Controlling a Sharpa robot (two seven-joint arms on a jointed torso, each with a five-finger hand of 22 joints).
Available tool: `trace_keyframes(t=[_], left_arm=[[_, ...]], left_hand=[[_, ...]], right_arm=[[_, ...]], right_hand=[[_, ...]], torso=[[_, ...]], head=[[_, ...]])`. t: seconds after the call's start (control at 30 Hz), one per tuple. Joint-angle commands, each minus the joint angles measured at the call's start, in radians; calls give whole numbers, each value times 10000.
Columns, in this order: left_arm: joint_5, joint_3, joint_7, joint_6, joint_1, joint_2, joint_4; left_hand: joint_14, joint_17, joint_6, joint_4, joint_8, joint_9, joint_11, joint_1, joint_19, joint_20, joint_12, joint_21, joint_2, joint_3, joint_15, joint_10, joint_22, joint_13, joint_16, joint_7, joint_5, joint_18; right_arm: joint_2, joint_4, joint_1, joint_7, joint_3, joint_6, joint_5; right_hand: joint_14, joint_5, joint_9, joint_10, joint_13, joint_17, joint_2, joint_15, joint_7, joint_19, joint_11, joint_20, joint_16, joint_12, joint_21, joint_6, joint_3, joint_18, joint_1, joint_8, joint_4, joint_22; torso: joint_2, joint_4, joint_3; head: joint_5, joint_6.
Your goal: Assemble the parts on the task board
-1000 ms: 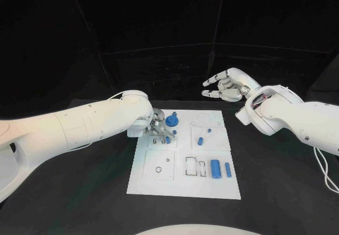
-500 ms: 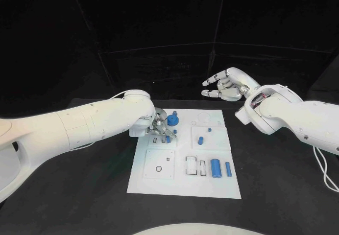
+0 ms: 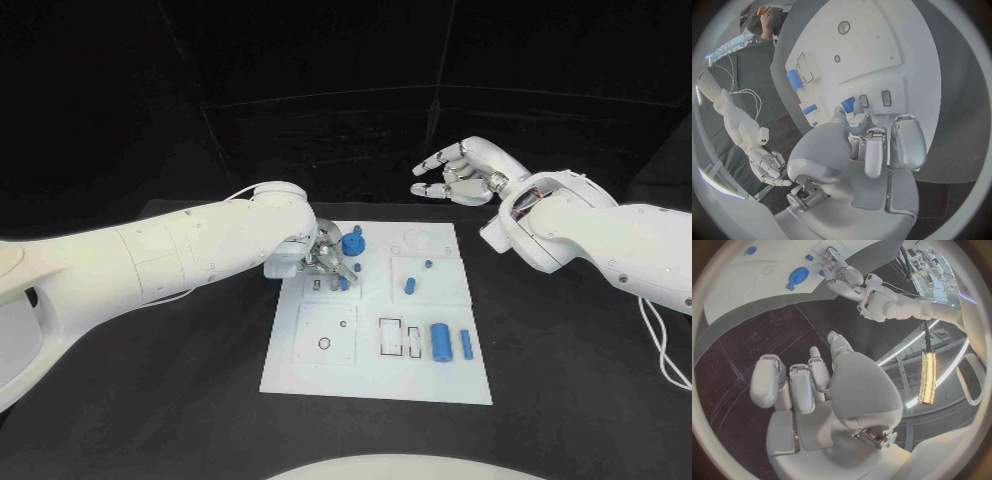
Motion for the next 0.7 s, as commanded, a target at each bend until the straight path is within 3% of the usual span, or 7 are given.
trace_keyframes(t=[0.03, 0.3, 0.7], left_arm=[[66, 0, -71, 51, 9, 10, 3], [105, 0, -69, 3, 8, 19, -6], [411, 0, -46, -32, -2, 10, 45]], left_hand=[[1074, 2633, -89, -270, 68, 33, -26, 305, -66, 12, 24, 61, 86, 194, -12, 11, 18, 14, 62, -15, -24, -70], [1074, 2633, -241, -1067, 33, 61, -80, 1136, -71, -18, -41, 74, 252, 909, -51, -42, 56, -24, 62, -68, -18, -72], [1074, 2633, -347, -1676, -72, 26, -92, 1475, -92, -28, -167, 57, 226, 1656, -57, -137, 52, -116, 62, -72, 44, -65]], right_arm=[[15, -14, 26, 0, 9, 81, -63], [51, -47, 26, -15, 8, 117, -81], [157, -131, 25, -15, 7, 185, -102]], right_hand=[[583, -12, -14, -17, 1, 484, 33, -60, -6, -57, -9, -16, -52, -25, -39, 2, -60, 183, 33, 51, 19, -15], [590, 36, -17, 8, 26, 506, 56, -62, -7, -45, -12, -18, -43, 5, -33, -12, -56, 179, 62, 53, 18, 2], [596, 105, -19, 17, 34, 519, 68, -64, -7, -38, -13, -20, -38, 16, -32, -21, -56, 177, 90, 58, 14, 8]], torso=[[-1, -5, 1], [-4, -9, 1], [2, 21, -1]], head=[[-1, -19], [0, -46], [-14, -84]])
